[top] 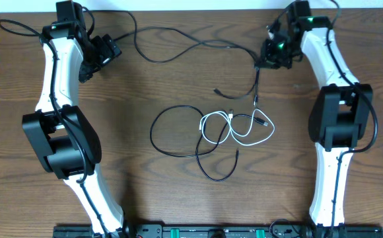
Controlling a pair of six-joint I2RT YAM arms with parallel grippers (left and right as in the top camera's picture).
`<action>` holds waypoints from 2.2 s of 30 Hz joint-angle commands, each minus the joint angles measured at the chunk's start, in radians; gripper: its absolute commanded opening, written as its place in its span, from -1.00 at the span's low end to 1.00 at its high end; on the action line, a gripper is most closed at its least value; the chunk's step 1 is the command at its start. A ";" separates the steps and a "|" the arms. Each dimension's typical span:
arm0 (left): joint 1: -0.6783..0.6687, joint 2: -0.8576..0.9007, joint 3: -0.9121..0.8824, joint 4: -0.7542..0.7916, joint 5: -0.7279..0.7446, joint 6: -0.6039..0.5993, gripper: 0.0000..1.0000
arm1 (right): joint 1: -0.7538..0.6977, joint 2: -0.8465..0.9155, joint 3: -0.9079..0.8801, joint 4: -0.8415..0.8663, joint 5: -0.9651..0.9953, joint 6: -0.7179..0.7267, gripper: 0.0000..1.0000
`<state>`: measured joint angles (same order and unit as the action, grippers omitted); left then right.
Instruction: Untangle cables
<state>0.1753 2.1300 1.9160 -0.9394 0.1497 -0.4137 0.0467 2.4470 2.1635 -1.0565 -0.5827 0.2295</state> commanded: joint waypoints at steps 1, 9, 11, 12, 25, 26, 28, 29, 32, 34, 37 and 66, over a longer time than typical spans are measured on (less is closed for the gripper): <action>0.005 0.008 0.002 -0.011 -0.019 0.013 0.98 | -0.047 -0.001 0.015 0.056 -0.294 0.127 -0.98; 0.005 0.008 0.002 -0.022 0.048 0.013 0.98 | -0.084 -0.008 0.017 0.165 -0.396 0.317 -0.98; 0.005 0.008 0.002 -0.022 0.048 0.013 0.98 | -0.092 -0.021 0.017 0.166 -0.383 0.317 -0.98; 0.005 0.008 0.002 -0.022 0.048 0.013 0.98 | -0.098 -0.033 0.017 0.164 -0.368 0.317 -0.98; 0.005 0.008 0.002 -0.022 0.048 0.013 0.98 | -0.193 -0.351 0.017 0.093 -0.092 0.305 -0.97; 0.005 0.008 0.002 -0.022 0.048 0.013 0.98 | -0.199 -0.369 0.017 0.084 -0.079 0.306 -0.97; 0.005 0.008 0.002 -0.022 0.048 0.013 0.98 | -0.210 -0.402 0.017 0.070 -0.052 0.310 -0.97; 0.005 0.008 0.002 -0.022 0.048 0.013 0.98 | -0.211 -0.414 0.017 0.070 -0.040 0.316 -0.97; 0.005 0.008 0.002 -0.021 0.048 0.013 0.98 | -0.201 -0.431 0.017 0.076 -0.026 0.320 -0.98; 0.005 0.008 0.002 -0.021 0.048 0.013 0.98 | -0.190 -0.431 0.016 0.077 -0.020 0.345 -0.97; 0.005 0.008 0.002 -0.021 0.048 0.013 0.98 | -0.152 -0.426 0.013 0.091 0.025 0.394 -0.97; 0.005 0.008 0.002 -0.038 0.080 -0.233 0.98 | -0.179 -0.284 -0.008 -0.059 0.462 0.276 -0.56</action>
<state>0.1753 2.1300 1.9160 -0.9726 0.2062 -0.5690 -0.1356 2.1117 2.1639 -1.0916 -0.1833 0.5484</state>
